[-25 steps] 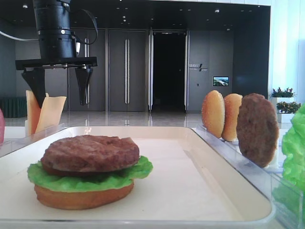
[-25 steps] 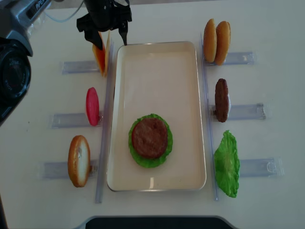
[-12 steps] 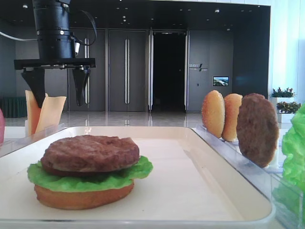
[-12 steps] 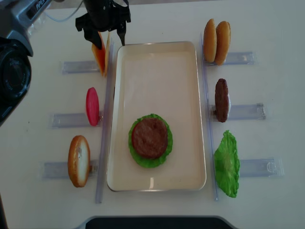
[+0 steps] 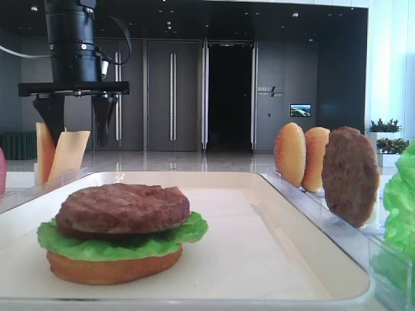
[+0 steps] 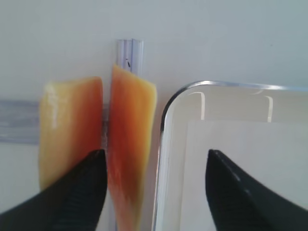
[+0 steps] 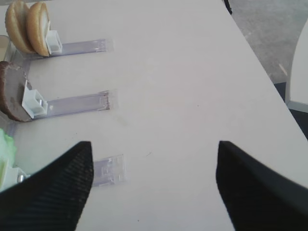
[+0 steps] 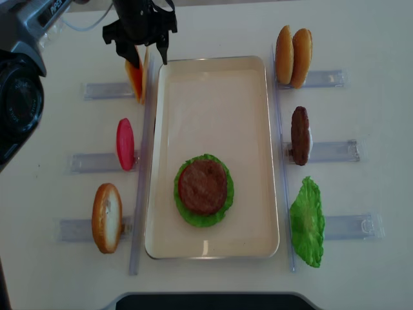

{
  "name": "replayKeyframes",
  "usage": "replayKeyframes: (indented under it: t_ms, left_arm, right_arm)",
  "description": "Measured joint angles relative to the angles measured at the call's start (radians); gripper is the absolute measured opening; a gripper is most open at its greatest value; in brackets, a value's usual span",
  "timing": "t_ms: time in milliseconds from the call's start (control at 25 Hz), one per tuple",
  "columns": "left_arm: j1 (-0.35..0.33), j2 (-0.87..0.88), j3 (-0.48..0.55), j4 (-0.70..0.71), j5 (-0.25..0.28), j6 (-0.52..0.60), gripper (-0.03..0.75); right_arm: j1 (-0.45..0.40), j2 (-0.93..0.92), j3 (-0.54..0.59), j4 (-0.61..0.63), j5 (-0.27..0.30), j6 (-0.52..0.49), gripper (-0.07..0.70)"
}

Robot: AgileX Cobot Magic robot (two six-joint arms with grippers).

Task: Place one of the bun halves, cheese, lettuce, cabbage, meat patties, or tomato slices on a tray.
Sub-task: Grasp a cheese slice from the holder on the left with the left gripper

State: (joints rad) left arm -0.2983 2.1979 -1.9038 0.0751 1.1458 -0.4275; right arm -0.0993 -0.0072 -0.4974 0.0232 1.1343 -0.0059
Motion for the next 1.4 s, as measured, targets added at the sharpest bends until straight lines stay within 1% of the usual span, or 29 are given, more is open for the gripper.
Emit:
replayKeyframes:
  t_ms: [240, 400, 480, 760, 880, 920, 1160, 1400]
  left_arm:
    - [0.000, 0.000, 0.000, 0.000, 0.032, 0.000, 0.347]
    - [0.000, 0.000, 0.000, 0.016, 0.066, 0.000, 0.244]
    - [0.000, 0.000, 0.000, 0.032, 0.069, 0.000, 0.204]
    - [0.000, 0.000, 0.000, 0.049, 0.070, 0.000, 0.147]
    - [0.000, 0.000, 0.000, 0.049, 0.070, 0.000, 0.054]
    - [0.000, 0.000, 0.000, 0.049, 0.070, 0.000, 0.035]
    - [0.000, -0.005, 0.000, 0.054, 0.072, 0.000, 0.024]
    - [0.000, -0.066, -0.015, 0.056, 0.075, 0.006, 0.024]
  right_arm:
    - [0.000, 0.000, 0.000, 0.000, 0.000, 0.006, 0.535]
    - [0.000, 0.000, 0.000, 0.000, 0.000, 0.000, 0.535]
    - [0.000, 0.000, 0.000, 0.000, 0.000, 0.000, 0.535]
    - [0.000, 0.000, 0.000, 0.000, 0.000, 0.000, 0.535]
    - [0.000, 0.000, 0.000, 0.000, 0.000, 0.000, 0.535]
    - [0.000, 0.000, 0.000, 0.000, 0.000, 0.000, 0.535]
    - [0.000, 0.000, 0.000, 0.000, 0.000, 0.000, 0.535]
    - [0.000, 0.000, 0.000, 0.000, 0.000, 0.000, 0.535]
